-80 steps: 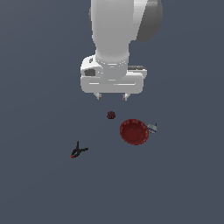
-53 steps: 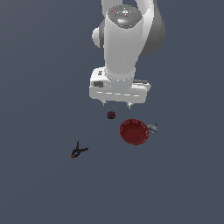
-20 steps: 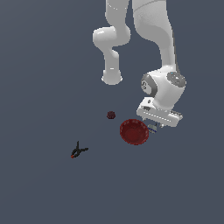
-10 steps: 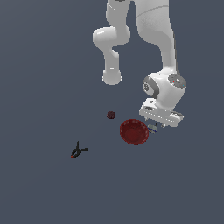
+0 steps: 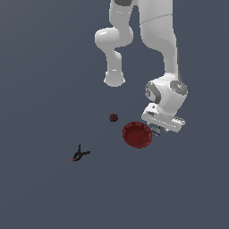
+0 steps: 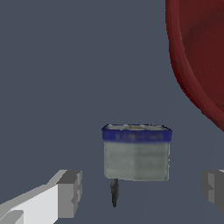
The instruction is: Pick up a designated object from a clutter of objects.
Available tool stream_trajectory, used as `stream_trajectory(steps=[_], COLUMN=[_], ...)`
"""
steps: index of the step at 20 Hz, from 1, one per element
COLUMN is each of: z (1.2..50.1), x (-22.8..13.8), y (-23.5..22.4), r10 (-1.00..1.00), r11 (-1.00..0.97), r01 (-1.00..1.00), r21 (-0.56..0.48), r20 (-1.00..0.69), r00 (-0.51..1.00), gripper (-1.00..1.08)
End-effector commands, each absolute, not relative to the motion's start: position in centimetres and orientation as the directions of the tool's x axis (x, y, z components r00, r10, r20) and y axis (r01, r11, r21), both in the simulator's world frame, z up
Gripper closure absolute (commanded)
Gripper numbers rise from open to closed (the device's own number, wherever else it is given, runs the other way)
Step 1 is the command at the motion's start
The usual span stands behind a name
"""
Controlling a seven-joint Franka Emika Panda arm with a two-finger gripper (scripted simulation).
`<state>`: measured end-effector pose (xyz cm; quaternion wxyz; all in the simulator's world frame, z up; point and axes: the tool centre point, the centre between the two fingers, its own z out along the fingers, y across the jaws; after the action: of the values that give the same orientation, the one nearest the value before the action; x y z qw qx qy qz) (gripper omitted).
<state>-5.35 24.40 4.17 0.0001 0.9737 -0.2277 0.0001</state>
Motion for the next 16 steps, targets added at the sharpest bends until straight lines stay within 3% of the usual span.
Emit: stream_trajectory(steps=[1,9,10,16], z=[2.9,1.2,1.2,1.2], x=[-5.4,-5.4,-5.4,-5.4], y=[24.4,24.4,24.4,24.4], r10=[-0.444,-0.445,-0.445,-0.445], r11=[-0.896,-0.896,-0.896,-0.896], r01=[-0.444,-0.445,-0.445,-0.445], r21=[0.001,0.0,0.0,0.0], r20=[0.0,0.0,0.0,0.0], r00=[0.896,0.896,0.896,0.896], gripper=[-0.92,-0.92,1.08,1.08])
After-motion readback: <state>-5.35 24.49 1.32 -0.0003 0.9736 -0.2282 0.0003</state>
